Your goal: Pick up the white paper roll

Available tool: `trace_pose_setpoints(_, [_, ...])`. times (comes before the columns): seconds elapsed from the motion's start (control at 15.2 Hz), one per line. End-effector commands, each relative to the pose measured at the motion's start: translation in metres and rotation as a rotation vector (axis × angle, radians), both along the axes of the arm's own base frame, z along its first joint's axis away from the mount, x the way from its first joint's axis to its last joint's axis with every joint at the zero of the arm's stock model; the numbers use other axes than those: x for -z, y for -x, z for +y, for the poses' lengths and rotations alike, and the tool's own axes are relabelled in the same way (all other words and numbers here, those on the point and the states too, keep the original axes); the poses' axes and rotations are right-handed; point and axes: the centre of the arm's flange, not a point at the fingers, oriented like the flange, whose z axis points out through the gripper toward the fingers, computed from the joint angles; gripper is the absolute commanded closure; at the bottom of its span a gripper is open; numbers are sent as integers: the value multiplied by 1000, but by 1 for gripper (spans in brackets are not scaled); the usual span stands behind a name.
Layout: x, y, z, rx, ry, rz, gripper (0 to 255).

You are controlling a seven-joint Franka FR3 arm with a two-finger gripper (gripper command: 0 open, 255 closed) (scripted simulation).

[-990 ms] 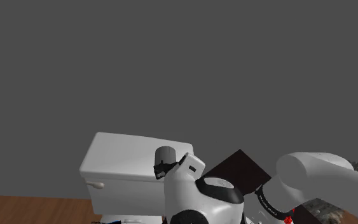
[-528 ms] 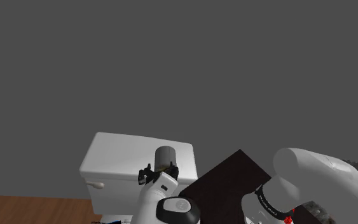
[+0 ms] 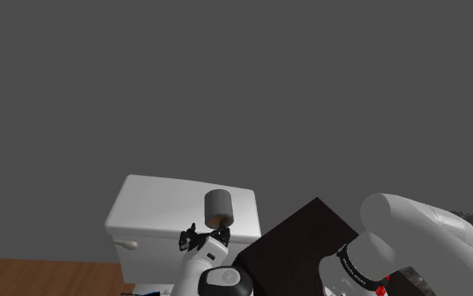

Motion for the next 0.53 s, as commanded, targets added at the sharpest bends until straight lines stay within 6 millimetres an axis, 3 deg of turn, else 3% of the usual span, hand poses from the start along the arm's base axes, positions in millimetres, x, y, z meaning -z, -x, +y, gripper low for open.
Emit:
trace_pose_setpoints(0.0, [4, 0, 0, 0, -2, 0, 0])
trace_pose_setpoints(0.07, [5, 0, 0, 0, -2, 0, 255])
trace_pose_setpoints(0.46, [5, 0, 0, 0, -2, 0, 255])
